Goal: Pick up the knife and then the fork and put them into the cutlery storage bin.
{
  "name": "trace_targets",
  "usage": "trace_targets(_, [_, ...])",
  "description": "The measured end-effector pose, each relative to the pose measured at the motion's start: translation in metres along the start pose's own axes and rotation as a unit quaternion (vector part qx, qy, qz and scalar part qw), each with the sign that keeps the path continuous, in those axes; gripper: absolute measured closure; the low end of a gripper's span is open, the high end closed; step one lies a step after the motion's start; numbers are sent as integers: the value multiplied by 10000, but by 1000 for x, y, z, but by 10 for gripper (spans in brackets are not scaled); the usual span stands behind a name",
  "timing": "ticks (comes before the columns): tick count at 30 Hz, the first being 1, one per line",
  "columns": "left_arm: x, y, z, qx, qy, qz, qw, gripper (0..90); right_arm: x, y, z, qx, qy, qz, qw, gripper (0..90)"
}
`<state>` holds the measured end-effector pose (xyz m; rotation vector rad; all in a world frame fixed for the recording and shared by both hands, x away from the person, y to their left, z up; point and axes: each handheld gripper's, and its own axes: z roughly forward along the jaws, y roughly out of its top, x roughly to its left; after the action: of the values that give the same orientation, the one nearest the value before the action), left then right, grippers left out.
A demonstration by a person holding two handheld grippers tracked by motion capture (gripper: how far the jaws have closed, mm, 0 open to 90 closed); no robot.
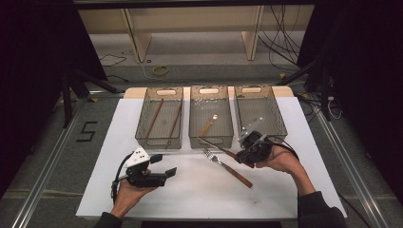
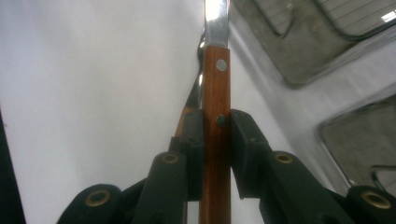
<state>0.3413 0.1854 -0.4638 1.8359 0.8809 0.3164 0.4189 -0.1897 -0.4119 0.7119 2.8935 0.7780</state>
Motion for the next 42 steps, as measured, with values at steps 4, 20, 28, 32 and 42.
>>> trace_targets(4, [1,0,0,-8,14,-20,10000,203,-6,-2,-9,-205,-25,163,9997,772])
trace_targets(20, [3,0,-1,-69,67,-88,9999,203,-58,-8,-57,-780,-594,1123,9888,773])
trace_targets(28, [5,1,-3,-132,86,-96,9998,203,-87,-7,-66,-920,-750,1601,9799,772])
trace_targets(32, [5,1,-3,-179,92,-110,9997,203,-98,-8,-66,-933,-801,1769,9765,772])
trace_targets(42, [5,2,-8,-325,98,-99,9994,202,-113,-9,-65,-940,-889,2083,9695,772])
